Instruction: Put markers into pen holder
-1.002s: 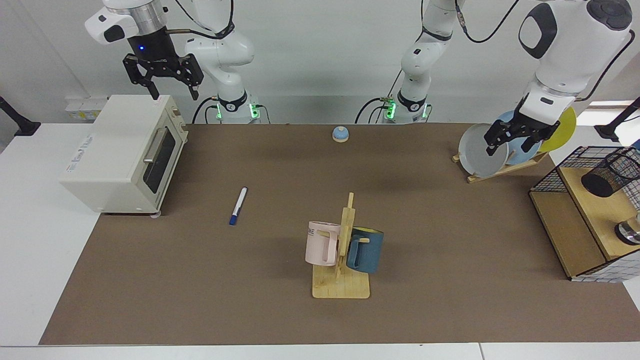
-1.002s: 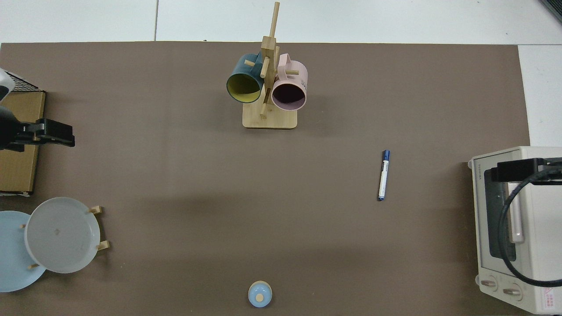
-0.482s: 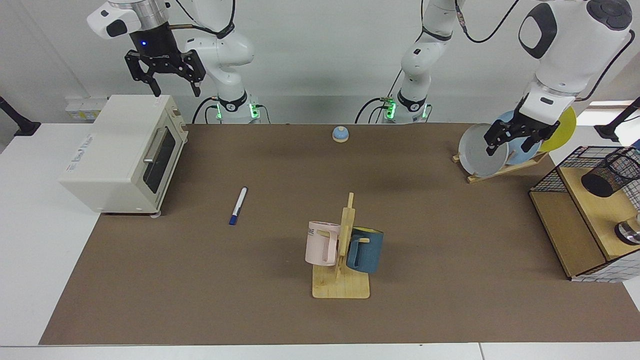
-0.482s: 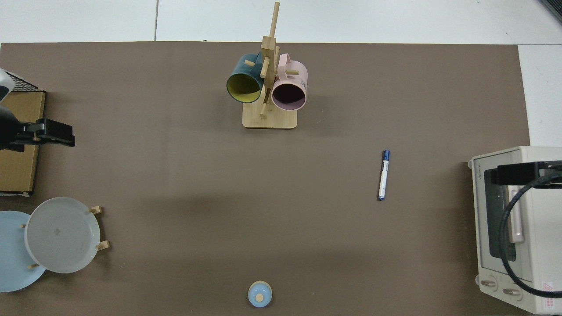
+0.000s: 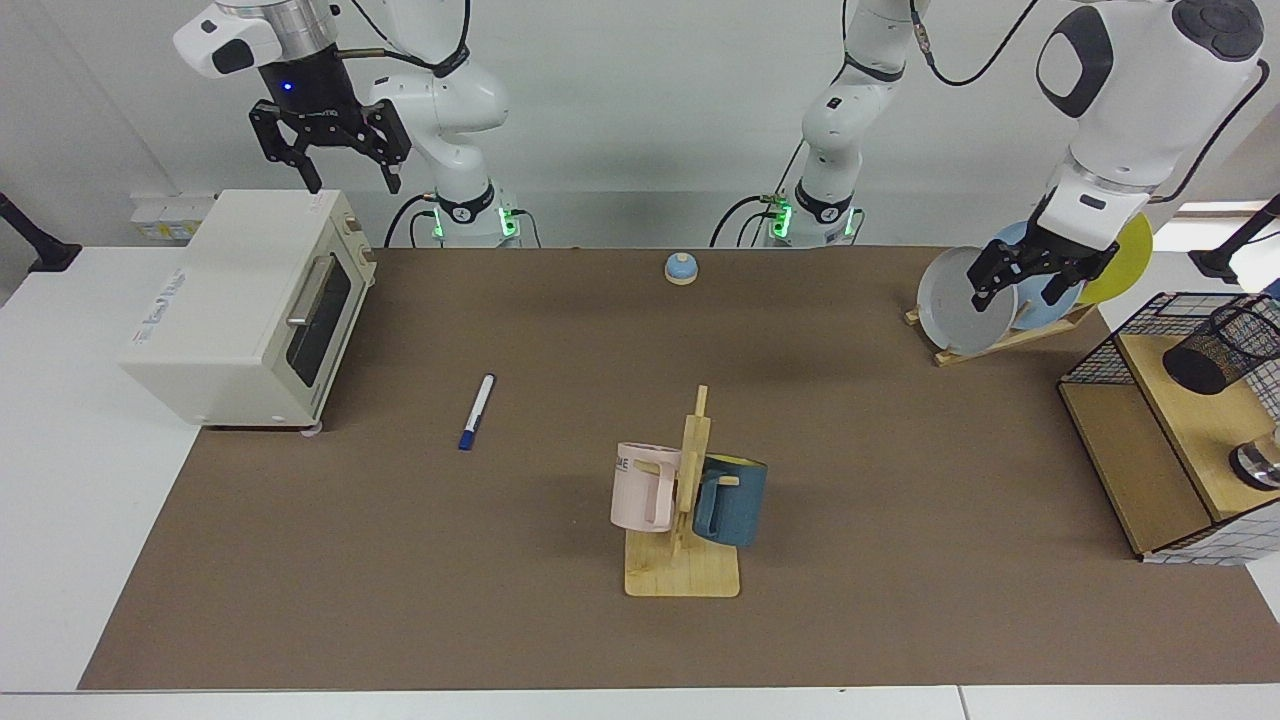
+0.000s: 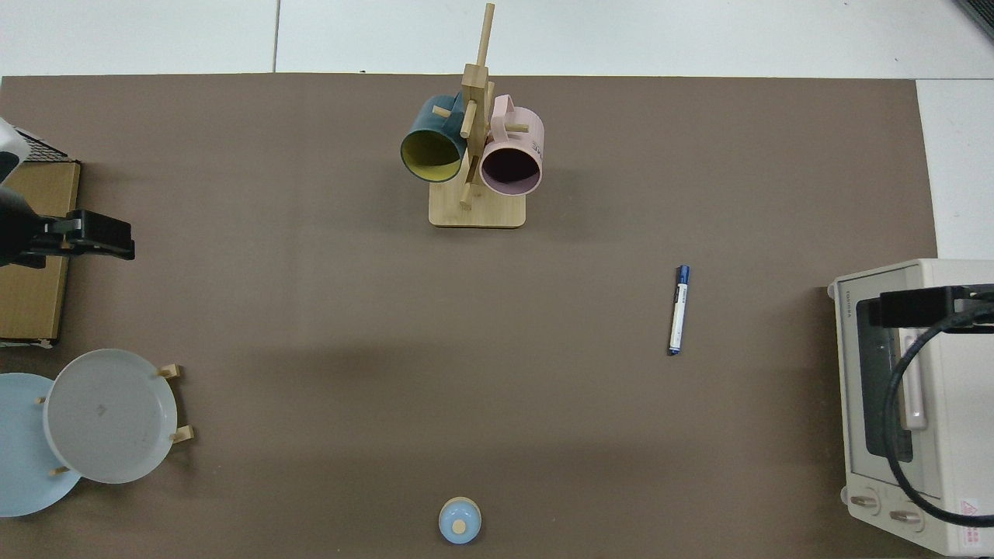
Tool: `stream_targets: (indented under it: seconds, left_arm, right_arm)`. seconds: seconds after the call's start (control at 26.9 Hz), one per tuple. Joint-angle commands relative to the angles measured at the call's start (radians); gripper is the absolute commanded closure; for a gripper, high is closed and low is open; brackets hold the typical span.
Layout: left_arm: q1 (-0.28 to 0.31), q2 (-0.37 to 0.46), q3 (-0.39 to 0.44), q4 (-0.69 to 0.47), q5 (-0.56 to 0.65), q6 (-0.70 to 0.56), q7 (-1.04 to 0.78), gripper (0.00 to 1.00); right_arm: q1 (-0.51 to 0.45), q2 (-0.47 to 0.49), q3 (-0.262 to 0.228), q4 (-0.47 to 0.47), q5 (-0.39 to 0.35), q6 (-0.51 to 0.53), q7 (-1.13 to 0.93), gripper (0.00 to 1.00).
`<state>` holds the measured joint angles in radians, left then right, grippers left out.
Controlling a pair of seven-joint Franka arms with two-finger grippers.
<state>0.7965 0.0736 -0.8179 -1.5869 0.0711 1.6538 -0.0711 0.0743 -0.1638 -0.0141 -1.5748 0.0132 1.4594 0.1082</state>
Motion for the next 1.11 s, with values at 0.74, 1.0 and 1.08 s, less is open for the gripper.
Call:
stream_targets:
  seconds: [0.74, 1.0, 1.08]
  left_arm:
    - [-0.801, -0.071, 0.747, 0.007, 0.006, -0.040, 0.002, 0.00]
    - [-0.965, -0.109, 0.913, -0.024, -0.016, -0.055, 0.014, 0.00]
    - [-0.967, -0.109, 0.910, -0.024, -0.016, -0.062, 0.014, 0.00]
  right_arm:
    - [-0.002, -0.020, 0.000, -0.024, 0.007, 0.004, 0.013, 0.00]
    - [-0.002, -0.020, 0.000, -0.024, 0.007, 0.004, 0.013, 0.00]
    - [-0.002, -0.020, 0.000, -0.024, 0.007, 0.004, 0.013, 0.00]
